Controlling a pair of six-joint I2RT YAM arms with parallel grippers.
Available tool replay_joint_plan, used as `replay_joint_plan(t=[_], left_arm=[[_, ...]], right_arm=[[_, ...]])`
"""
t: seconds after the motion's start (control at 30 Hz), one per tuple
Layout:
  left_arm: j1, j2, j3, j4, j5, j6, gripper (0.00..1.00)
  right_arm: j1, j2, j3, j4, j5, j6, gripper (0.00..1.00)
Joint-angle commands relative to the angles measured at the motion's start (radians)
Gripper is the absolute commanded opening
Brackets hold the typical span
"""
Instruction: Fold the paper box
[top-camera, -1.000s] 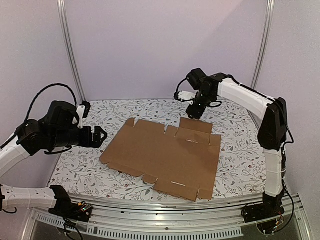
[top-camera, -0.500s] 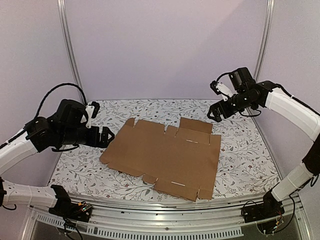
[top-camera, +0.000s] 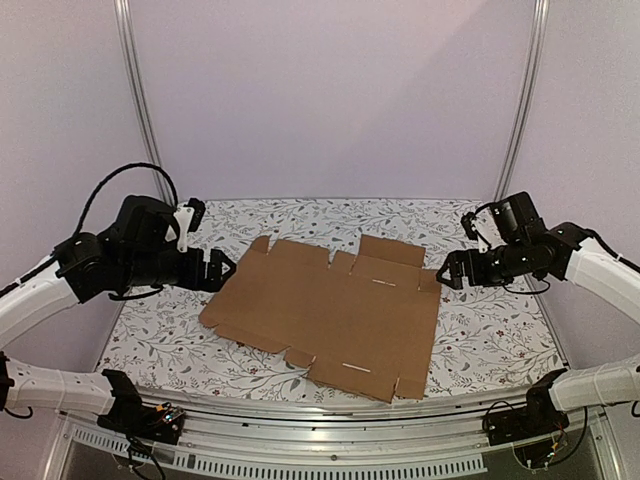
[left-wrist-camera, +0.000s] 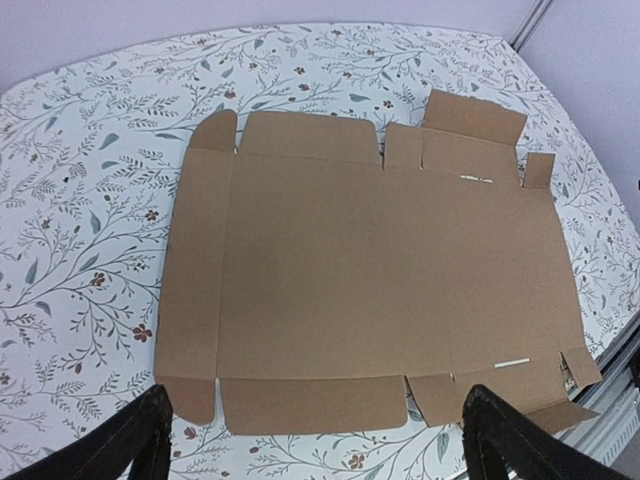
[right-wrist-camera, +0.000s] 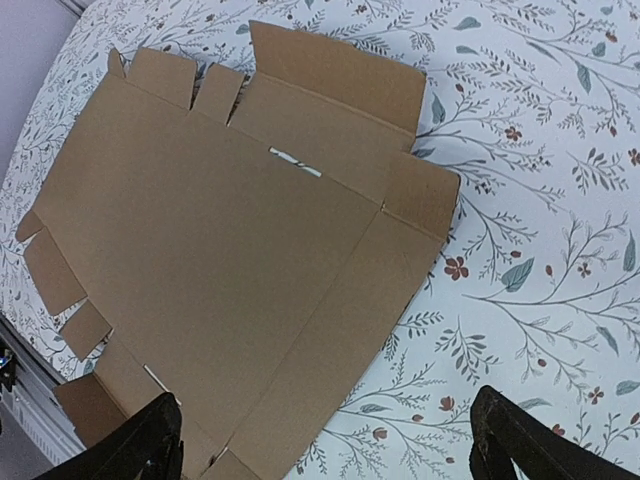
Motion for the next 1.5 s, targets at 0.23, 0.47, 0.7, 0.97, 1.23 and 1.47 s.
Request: replay_joint_plan(t=[0.23, 0.47, 0.7, 0.97, 1.23, 1.47], left_arm=[[-0.014, 0.068, 0.024, 0.047, 0.001, 0.002, 1.0], [-0.014, 0.111, 0.041, 0.058, 0.003, 0.005, 1.0], [-0.014, 0.139, 0.044, 0.068, 0.019, -0.001, 0.99], [-0.014, 0.179, 0.04, 0.079, 0.046, -0.018, 1.0], [-0.016, 0.282, 0.037, 0.139, 0.1, -0.028, 1.0], [-0.019, 0.456, 0.075, 0.233, 0.137, -0.045, 1.0]], right_arm=[[0.055, -0.148, -0.362, 0.177, -0.197, 0.417, 0.97], [0.099, -0.161, -0.532, 0.349, -0.246, 0.598, 0.9], [0.099, -0.126, -0.596, 0.444, -0.249, 0.667, 0.83], [0.099, -0.027, -0.634, 0.563, -0.235, 0.709, 0.78], [0.098, 0.066, -0.656, 0.673, -0.255, 0.719, 0.76], [0.099, 0.094, -0.68, 0.722, -0.26, 0.712, 0.76]])
